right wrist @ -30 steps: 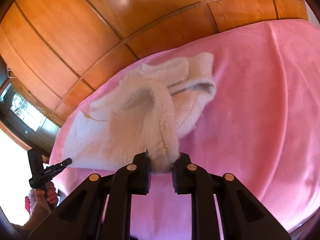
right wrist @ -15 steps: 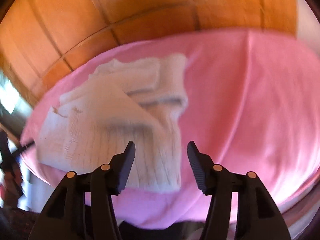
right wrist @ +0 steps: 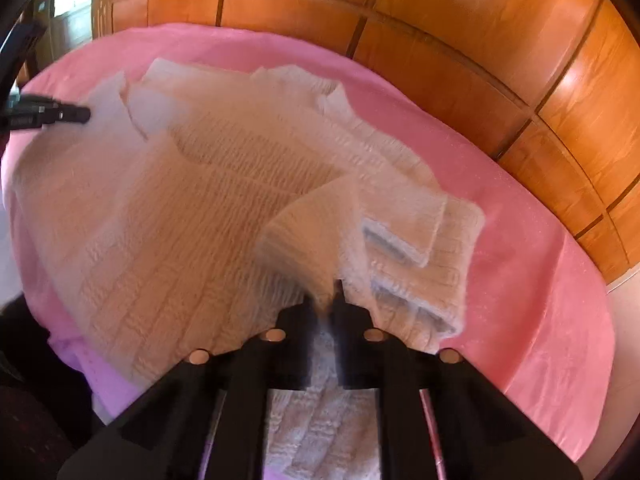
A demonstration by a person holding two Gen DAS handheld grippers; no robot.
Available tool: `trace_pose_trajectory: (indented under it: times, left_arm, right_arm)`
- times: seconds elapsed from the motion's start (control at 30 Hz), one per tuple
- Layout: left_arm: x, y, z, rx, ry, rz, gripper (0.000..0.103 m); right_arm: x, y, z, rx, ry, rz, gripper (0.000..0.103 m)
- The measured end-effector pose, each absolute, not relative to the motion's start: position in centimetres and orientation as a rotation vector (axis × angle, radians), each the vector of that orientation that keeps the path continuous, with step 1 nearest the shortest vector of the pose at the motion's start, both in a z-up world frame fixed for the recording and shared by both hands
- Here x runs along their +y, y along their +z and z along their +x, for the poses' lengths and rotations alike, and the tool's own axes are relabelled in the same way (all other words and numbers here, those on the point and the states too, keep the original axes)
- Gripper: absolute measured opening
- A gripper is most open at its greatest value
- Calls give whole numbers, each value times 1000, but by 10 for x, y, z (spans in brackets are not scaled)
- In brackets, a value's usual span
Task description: Fold small clothes
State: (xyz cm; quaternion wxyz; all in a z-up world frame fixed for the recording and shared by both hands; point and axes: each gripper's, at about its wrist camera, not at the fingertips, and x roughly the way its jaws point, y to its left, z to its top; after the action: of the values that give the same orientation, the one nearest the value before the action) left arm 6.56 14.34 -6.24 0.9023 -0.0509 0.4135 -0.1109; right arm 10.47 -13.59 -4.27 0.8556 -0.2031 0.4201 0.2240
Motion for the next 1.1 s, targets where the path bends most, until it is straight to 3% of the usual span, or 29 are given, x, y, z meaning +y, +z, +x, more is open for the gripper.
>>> trace_pose_trajectory:
  times: [0.2, 0.37, 0.57, 0.8, 0.87, 0.93, 0.97, 1.1]
  left_arm:
    - [177, -18, 57, 720, -272, -258, 5]
    - [197, -1, 86, 665, -233, -347, 5]
    - [206, -10, 151, 704, -167, -378, 5]
    - [196, -72, 233, 919, -33, -298, 5]
    - [190, -82, 241, 965, 4, -251, 8]
    - [182, -71, 234, 918, 42, -179, 17]
    - [179, -63, 229, 888, 38, -170, 18]
    - [162, -42, 214, 815, -129, -173, 18]
  right_arm:
    - [-189, 29, 131, 789, 461, -93, 6]
    - [-211, 42, 179, 761, 414, 98, 6]
    - [-222, 8, 254, 842, 339, 246, 6]
    - [-219, -76, 321, 1045, 201, 250, 5]
    - [-215, -85, 322, 1066, 183, 213, 11]
    - [-214, -76, 315, 1015, 169, 171, 36]
    - [-214, -67, 310, 984, 169, 161, 42]
    - [-194, -37, 292, 903, 295, 160, 46]
